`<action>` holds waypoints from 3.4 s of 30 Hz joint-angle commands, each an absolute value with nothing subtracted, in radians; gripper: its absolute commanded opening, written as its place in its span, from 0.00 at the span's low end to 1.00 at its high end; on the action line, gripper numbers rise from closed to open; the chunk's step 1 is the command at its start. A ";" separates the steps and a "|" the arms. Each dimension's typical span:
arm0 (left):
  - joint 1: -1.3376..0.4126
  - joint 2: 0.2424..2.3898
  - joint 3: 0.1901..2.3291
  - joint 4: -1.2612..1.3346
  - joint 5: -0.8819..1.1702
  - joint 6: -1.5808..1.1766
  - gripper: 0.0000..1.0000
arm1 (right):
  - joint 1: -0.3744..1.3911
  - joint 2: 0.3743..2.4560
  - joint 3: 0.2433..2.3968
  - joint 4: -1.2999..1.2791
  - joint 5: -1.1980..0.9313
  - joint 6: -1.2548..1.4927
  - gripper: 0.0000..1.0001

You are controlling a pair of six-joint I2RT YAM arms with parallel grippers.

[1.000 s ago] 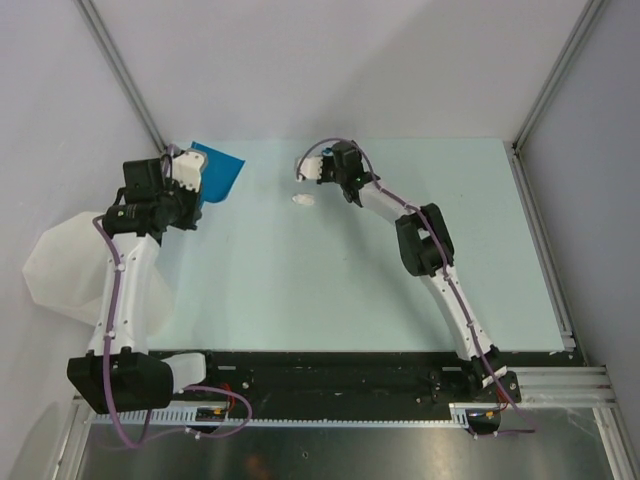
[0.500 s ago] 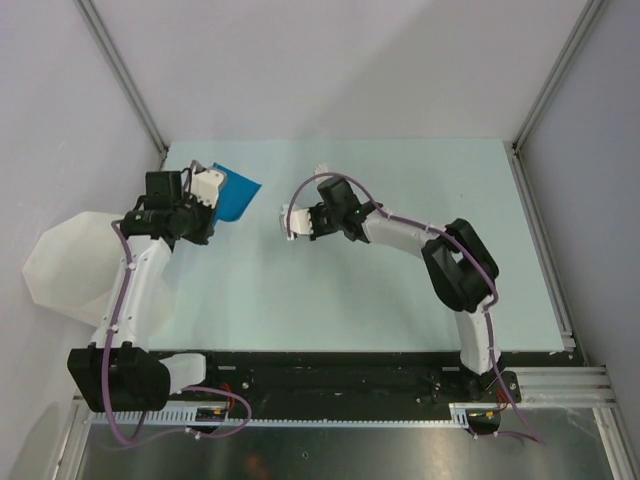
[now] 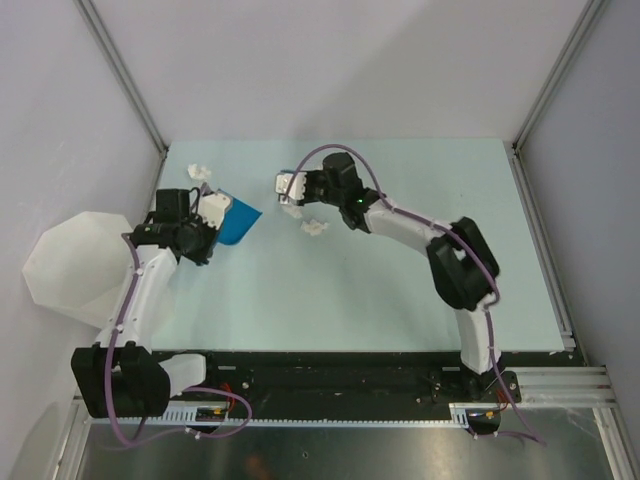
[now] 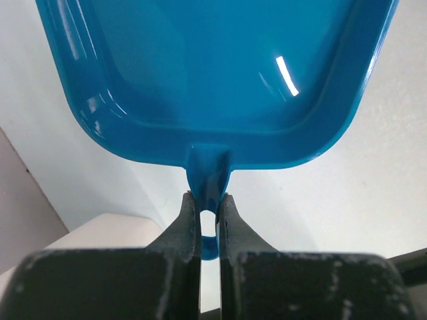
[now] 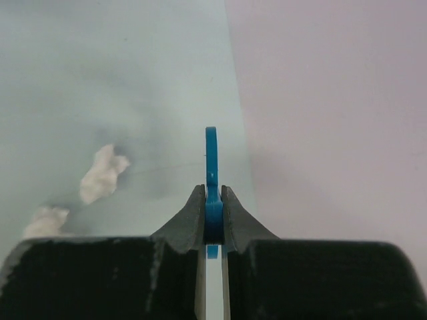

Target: Sweep away the paper scraps from the table

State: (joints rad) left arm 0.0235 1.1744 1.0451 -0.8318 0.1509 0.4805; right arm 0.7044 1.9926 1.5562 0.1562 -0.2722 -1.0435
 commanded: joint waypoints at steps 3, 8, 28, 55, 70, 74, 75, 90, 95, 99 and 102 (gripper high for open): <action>0.017 1.147 0.980 -0.819 0.086 0.548 0.00 | 0.736 2.253 1.755 0.276 -0.273 -1.112 0.00; 0.017 1.140 0.965 -0.819 0.086 0.558 0.00 | 0.752 2.284 1.775 0.068 -0.359 -1.187 0.00; -0.218 1.433 0.971 -0.793 -0.107 0.655 0.00 | 0.764 1.744 1.299 0.292 0.170 -0.444 0.00; -0.322 1.747 1.149 -0.781 -0.135 0.742 0.00 | 0.887 2.066 1.658 -0.070 -0.107 0.385 0.00; -0.288 1.600 1.167 -0.782 0.254 0.552 0.00 | 0.853 1.790 1.514 -0.149 0.484 0.172 0.00; -0.284 1.546 1.186 -0.782 0.323 0.483 0.00 | 0.850 1.689 1.487 -0.158 0.662 0.072 0.00; -0.284 1.534 1.190 -0.782 0.331 0.473 0.00 | 0.847 1.671 1.482 -0.156 0.681 0.065 0.00; -0.068 1.227 1.330 -0.793 0.413 0.270 0.00 | 0.719 1.502 1.299 -0.166 0.561 0.192 0.00; 0.170 1.114 1.357 -0.821 0.501 0.206 0.00 | 0.724 1.508 1.267 -0.167 0.532 0.196 0.00; 0.342 1.077 1.410 -0.874 0.596 0.195 0.00 | 0.727 1.525 1.266 -0.189 0.517 0.196 0.00; 0.486 1.049 1.452 -0.896 0.681 0.186 0.00 | 0.735 1.537 1.262 -0.201 0.517 0.195 0.00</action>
State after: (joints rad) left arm 0.3614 1.0920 1.3758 -0.8463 0.5171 0.2398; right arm 0.7246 1.5242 1.2625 -0.1925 0.5224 0.1829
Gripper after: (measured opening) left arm 0.057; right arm 0.089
